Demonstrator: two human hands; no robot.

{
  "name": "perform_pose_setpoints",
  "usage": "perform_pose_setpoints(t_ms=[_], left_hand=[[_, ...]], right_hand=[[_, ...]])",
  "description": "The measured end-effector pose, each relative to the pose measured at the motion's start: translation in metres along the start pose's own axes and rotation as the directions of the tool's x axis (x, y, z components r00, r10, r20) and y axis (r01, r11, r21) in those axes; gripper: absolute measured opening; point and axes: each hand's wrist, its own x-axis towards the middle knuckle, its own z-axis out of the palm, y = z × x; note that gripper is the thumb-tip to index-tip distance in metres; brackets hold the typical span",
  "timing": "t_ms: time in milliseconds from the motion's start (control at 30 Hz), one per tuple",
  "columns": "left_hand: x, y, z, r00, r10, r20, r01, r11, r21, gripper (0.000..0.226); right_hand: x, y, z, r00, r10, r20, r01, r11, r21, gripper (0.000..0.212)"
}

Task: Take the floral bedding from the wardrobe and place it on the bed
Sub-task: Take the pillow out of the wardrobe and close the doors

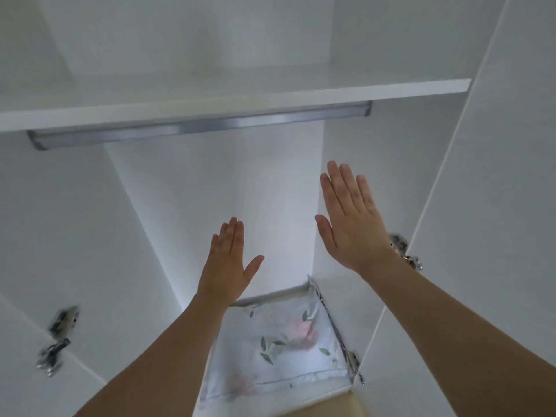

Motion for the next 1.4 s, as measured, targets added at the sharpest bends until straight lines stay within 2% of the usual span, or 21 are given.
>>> perform_pose_setpoints(t_ms=[233, 367, 633, 867, 933, 1033, 1167, 1267, 1400], left_hand=[[0.004, -0.049, 0.081, 0.994, -0.015, 0.104, 0.009, 0.998, 0.059, 0.082], [-0.012, -0.074, 0.159, 0.993, -0.03, 0.114, 0.021, 0.996, 0.084, 0.08], [-0.1, -0.132, 0.4, 0.969, -0.076, 0.234, 0.052, 0.993, 0.109, 0.084], [-0.199, -0.156, 0.613, 0.904, -0.053, 0.423, 0.018, 0.996, 0.086, 0.087], [-0.224, -0.161, 0.655, 0.875, -0.036, 0.483, 0.001, 0.997, 0.072, 0.087], [-0.246, -0.165, 0.698, 0.825, -0.035, 0.564, -0.007, 0.997, 0.072, 0.087], [-0.253, -0.164, 0.741, 0.779, -0.053, 0.625, -0.018, 0.994, 0.108, 0.097], [-0.249, -0.161, 0.779, 0.746, -0.093, 0.659, -0.002, 0.99, 0.142, 0.111], [-0.236, -0.164, 0.816, 0.746, -0.112, 0.656, -0.042, 0.976, 0.213, 0.13]], right_hand=[[0.002, -0.036, 0.129, 0.99, -0.038, 0.134, 0.019, 0.989, 0.147, 0.063], [-0.028, -0.055, 0.227, 0.978, -0.082, 0.191, 0.042, 0.978, 0.203, 0.063], [-0.17, -0.118, 0.474, 0.932, -0.151, 0.329, 0.057, 0.959, 0.279, 0.064], [-0.324, -0.166, 0.668, 0.828, -0.18, 0.531, 0.022, 0.957, 0.29, 0.07], [-0.359, -0.175, 0.702, 0.778, -0.193, 0.598, 0.006, 0.954, 0.3, 0.075], [-0.395, -0.182, 0.739, 0.716, -0.213, 0.665, -0.002, 0.952, 0.306, 0.071], [-0.419, -0.191, 0.773, 0.639, -0.169, 0.751, -0.035, 0.968, 0.248, 0.08], [-0.438, -0.193, 0.802, 0.613, -0.138, 0.778, -0.03, 0.98, 0.198, 0.094], [-0.449, -0.192, 0.841, 0.583, -0.077, 0.809, -0.058, 0.989, 0.135, 0.121]])
